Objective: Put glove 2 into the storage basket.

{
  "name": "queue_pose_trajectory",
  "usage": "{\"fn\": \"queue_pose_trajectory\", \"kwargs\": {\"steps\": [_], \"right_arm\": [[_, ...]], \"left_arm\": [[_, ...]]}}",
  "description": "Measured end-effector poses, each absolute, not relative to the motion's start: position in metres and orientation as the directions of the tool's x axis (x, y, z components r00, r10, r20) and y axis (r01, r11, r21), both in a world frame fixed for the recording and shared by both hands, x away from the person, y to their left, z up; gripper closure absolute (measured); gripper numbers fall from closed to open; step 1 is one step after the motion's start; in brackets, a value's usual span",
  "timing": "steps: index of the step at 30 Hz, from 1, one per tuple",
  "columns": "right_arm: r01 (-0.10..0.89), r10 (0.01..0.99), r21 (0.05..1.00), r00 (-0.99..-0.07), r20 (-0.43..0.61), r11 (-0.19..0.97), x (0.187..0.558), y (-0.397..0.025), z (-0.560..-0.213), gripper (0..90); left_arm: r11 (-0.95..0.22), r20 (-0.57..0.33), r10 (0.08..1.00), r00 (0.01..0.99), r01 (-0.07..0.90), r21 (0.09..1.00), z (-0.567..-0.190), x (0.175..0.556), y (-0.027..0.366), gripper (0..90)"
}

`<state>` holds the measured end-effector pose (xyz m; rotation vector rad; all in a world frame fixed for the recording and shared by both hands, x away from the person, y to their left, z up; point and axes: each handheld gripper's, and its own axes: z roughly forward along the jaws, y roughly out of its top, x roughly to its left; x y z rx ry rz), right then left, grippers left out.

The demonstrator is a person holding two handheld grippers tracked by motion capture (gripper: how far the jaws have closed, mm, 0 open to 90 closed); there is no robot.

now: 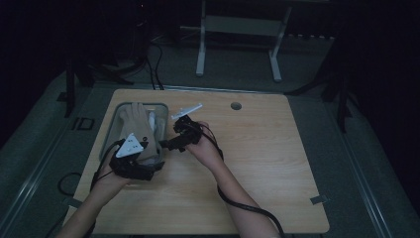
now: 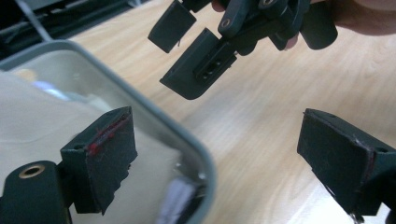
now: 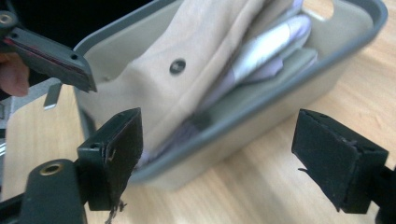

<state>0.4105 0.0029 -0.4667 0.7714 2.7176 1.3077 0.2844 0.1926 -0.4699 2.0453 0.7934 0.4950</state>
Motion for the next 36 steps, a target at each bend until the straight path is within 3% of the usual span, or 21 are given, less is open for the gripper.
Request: {"fn": "queue_pose_trajectory", "kwargs": {"steps": [14,36], "right_arm": [[0.445,0.494,0.738,-0.852,0.175,0.506,0.397,-0.059,-0.478,15.9],[0.406,0.479,0.722,-0.87,0.117,0.56,0.376,-0.117,-0.517,14.5]], "left_arm": [[-0.478,0.054,0.595,0.802,0.299,0.826,-0.475,0.28,0.139,11.9],[-0.527,0.012,0.517,0.856,0.307,0.792,-0.523,0.28,0.103,11.8]]}}
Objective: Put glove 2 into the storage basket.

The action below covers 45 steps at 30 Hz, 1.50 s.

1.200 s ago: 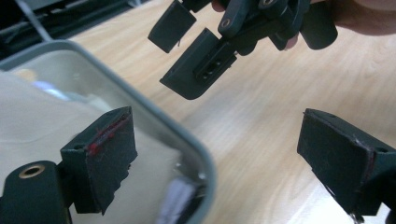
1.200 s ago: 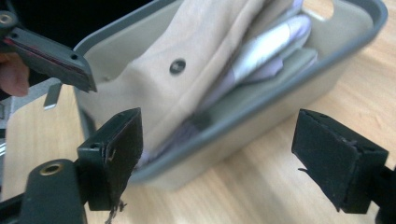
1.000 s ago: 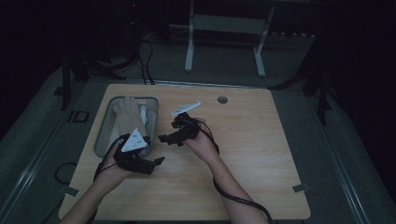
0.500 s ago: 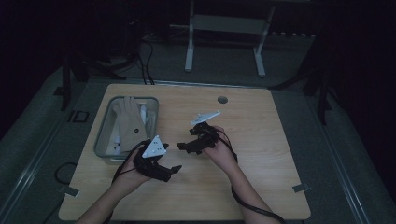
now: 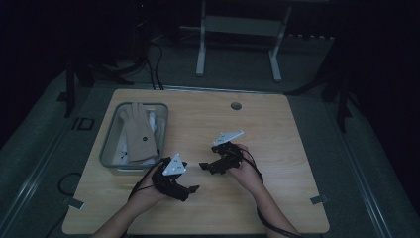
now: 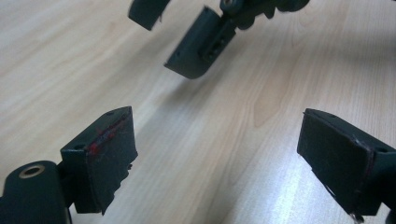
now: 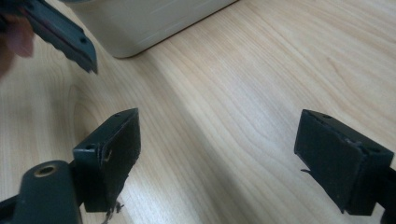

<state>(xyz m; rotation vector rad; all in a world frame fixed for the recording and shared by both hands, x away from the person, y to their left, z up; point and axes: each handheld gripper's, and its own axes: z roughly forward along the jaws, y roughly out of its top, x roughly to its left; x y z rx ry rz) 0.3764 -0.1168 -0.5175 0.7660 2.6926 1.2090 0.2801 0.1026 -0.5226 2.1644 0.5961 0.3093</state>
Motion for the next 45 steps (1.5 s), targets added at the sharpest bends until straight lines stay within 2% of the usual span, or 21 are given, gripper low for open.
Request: {"fn": "queue_pose_trajectory", "kwargs": {"steps": [9,29,45], "right_arm": [[0.421,0.494,0.73,-0.86,0.131,0.539,0.369,-0.133,-0.533,14.6],[0.424,0.549,0.743,-0.831,0.092,0.517,0.349,-0.177,-0.561,14.6],[0.433,0.582,0.756,-0.809,0.084,0.492,0.346,-0.185,-0.568,14.6]], "left_arm": [[-0.549,0.012,0.469,0.883,0.281,0.787,-0.54,0.278,0.09,11.9],[-0.558,-0.011,0.402,0.916,0.255,0.79,-0.556,0.277,0.074,11.8],[-0.578,-0.02,0.376,0.926,0.252,0.776,-0.564,0.276,0.068,11.8]]}}
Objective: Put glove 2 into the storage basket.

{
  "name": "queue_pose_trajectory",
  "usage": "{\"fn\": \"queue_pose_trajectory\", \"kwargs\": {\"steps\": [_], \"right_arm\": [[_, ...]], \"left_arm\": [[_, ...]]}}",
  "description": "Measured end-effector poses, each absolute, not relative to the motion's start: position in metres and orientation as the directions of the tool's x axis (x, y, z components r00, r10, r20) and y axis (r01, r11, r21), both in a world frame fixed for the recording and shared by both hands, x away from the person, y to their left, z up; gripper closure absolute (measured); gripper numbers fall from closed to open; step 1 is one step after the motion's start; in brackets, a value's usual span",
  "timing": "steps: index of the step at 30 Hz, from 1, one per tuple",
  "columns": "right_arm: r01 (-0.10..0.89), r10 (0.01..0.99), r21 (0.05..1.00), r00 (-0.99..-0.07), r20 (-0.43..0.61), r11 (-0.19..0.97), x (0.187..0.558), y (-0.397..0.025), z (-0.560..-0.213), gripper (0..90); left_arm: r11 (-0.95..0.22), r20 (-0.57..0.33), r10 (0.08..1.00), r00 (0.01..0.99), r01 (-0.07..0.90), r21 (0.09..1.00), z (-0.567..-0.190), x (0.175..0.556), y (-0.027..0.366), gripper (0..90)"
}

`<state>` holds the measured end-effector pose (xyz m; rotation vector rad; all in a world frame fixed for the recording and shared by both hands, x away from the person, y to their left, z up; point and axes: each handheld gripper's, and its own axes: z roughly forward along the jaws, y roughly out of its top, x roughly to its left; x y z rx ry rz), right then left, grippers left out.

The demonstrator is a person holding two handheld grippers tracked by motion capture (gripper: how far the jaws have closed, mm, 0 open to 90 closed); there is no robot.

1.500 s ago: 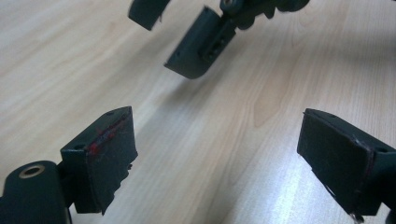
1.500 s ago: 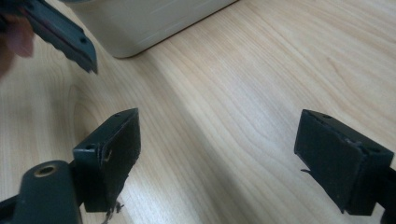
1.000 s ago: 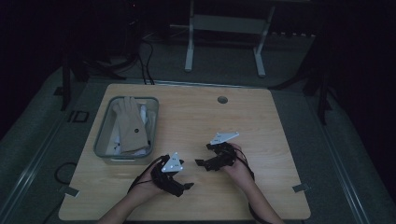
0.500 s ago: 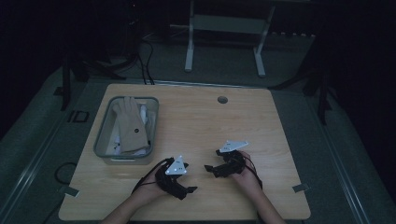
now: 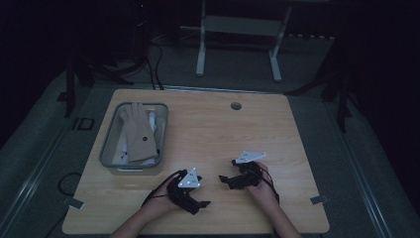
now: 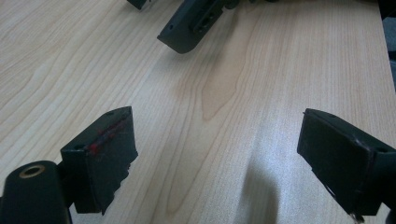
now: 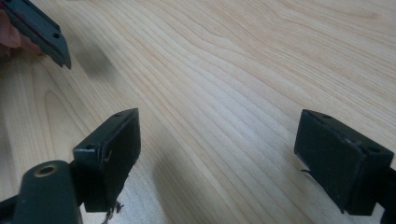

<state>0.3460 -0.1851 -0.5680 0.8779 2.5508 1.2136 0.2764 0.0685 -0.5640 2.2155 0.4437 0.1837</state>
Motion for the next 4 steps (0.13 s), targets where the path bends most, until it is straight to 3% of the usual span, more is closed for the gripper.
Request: {"fn": "queue_pose_trajectory", "kwargs": {"steps": [4], "right_arm": [[0.441,0.587,0.756,-0.804,0.094,0.483,0.3472,-0.187,-0.5679,14.6]], "left_arm": [[-0.576,-0.023,0.37,0.929,0.249,0.778,-0.5633,0.2769,0.0685,11.8]]}}
